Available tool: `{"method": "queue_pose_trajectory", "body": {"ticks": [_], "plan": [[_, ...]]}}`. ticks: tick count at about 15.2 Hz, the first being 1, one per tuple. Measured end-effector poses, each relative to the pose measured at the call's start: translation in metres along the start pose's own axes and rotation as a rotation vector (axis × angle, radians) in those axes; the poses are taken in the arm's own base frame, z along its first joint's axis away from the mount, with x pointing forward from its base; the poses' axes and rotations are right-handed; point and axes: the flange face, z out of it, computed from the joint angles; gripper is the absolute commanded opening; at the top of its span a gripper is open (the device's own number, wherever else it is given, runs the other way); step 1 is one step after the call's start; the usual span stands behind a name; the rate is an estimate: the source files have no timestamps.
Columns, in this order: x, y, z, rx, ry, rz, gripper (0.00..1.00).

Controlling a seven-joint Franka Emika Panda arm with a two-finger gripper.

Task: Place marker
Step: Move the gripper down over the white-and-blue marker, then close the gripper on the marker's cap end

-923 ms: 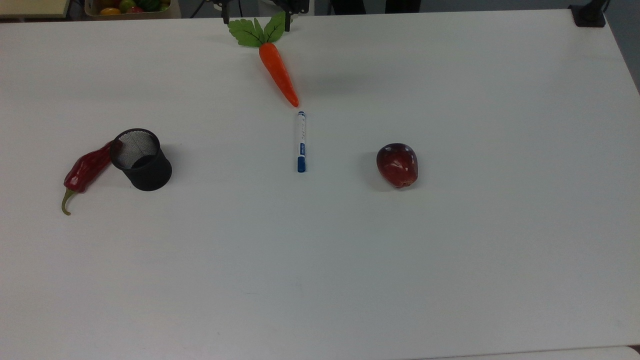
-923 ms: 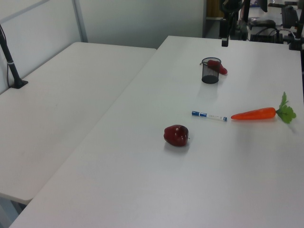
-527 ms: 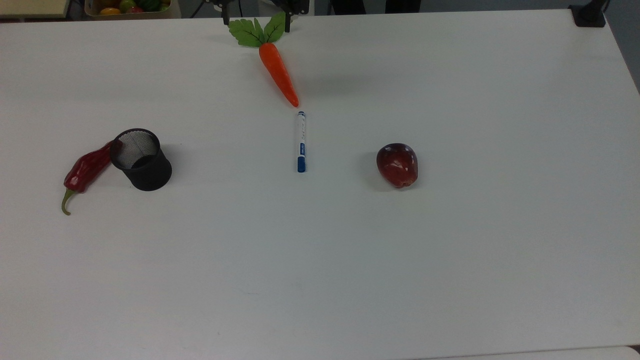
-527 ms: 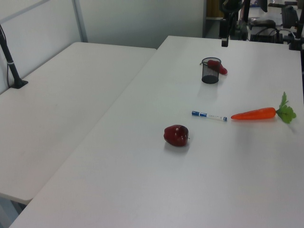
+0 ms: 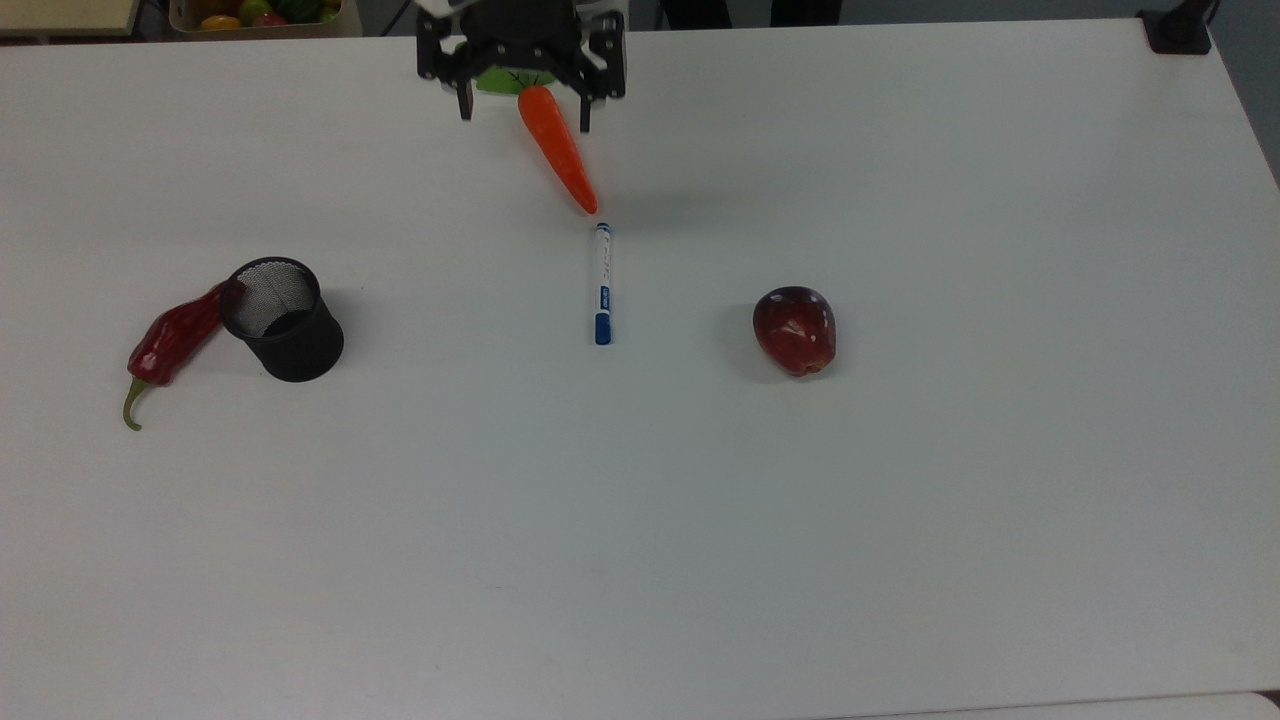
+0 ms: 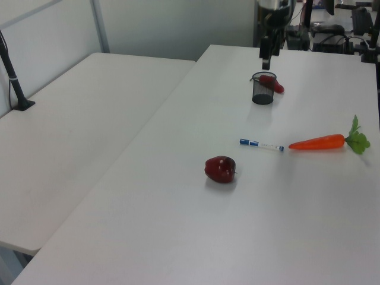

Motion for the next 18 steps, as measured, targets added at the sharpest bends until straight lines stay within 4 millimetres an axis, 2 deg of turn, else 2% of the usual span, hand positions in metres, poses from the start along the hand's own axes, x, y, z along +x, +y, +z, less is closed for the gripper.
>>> {"method": "queue_pose_trajectory", "body": {"ticks": [8,14,15,18], "plan": [[0.038,-0.029,0.107,0.009,-0.035,0.006,1.0],[0.04,-0.065,0.181,-0.036,-0.124,-0.071,1.0],[0.039,-0.07,0.191,-0.037,-0.124,-0.08,0.98],[0.037,-0.078,0.219,-0.032,-0.109,-0.095,0.75]]}}
